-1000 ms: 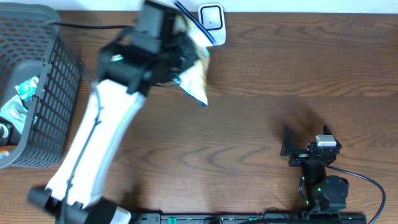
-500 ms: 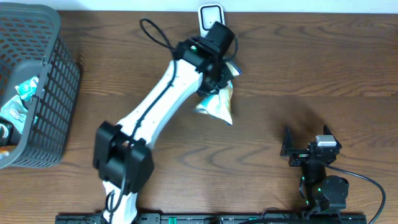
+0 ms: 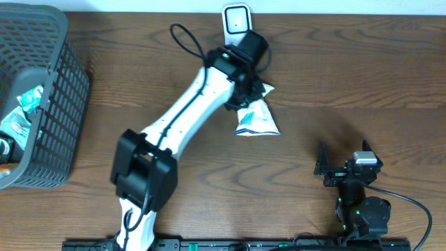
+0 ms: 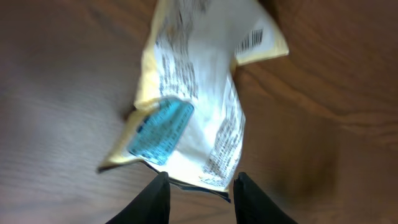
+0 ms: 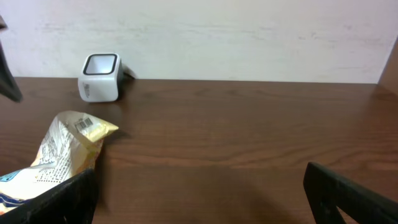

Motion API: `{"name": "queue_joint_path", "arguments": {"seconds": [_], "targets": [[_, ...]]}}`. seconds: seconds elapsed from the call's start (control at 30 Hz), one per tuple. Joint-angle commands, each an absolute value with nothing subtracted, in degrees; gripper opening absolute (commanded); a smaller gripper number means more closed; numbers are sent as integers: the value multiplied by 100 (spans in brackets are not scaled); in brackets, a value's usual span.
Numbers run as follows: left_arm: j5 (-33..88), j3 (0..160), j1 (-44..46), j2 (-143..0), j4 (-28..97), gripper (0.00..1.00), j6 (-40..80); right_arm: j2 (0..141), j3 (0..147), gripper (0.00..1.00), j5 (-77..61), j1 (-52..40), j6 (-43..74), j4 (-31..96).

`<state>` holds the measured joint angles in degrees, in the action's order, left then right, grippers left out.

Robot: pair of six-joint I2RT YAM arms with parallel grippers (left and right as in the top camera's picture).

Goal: Scan the item barcode
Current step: 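Carry the snack bag with the left gripper to the white scanner, then release the snack bag on the table in front of the scanner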

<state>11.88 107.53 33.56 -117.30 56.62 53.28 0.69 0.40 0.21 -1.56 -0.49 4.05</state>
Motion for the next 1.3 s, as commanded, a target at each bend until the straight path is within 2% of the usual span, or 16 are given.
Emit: {"name": "queue_joint_path", "arguments": {"seconds": [0.0, 0.2, 0.37, 0.47, 0.63, 0.87, 1.27], "targets": [[1155, 10866, 3011, -11021, 5684, 39, 4003, 38, 32, 99, 47, -180, -93, 429], [1083, 10866, 2392, -9966, 5695, 49, 2757, 38, 32, 99, 47, -180, -93, 429], [349, 10866, 1747, -9229, 5695, 56, 2462, 38, 32, 99, 47, -180, -93, 429], [-491, 10866, 1251, -8892, 5699, 77, 2462, 38, 32, 99, 47, -180, -93, 429], [-1328, 10866, 403, -8694, 5778, 86, 2462, 38, 32, 99, 47, -180, -93, 429], [-2137, 10866, -856, -8698, 5725, 87, 2467, 38, 32, 99, 47, -180, -93, 429], [-2150, 10713, -3052, -9013, 5527, 88, 2510, 38, 32, 99, 47, -180, -93, 429]]}}
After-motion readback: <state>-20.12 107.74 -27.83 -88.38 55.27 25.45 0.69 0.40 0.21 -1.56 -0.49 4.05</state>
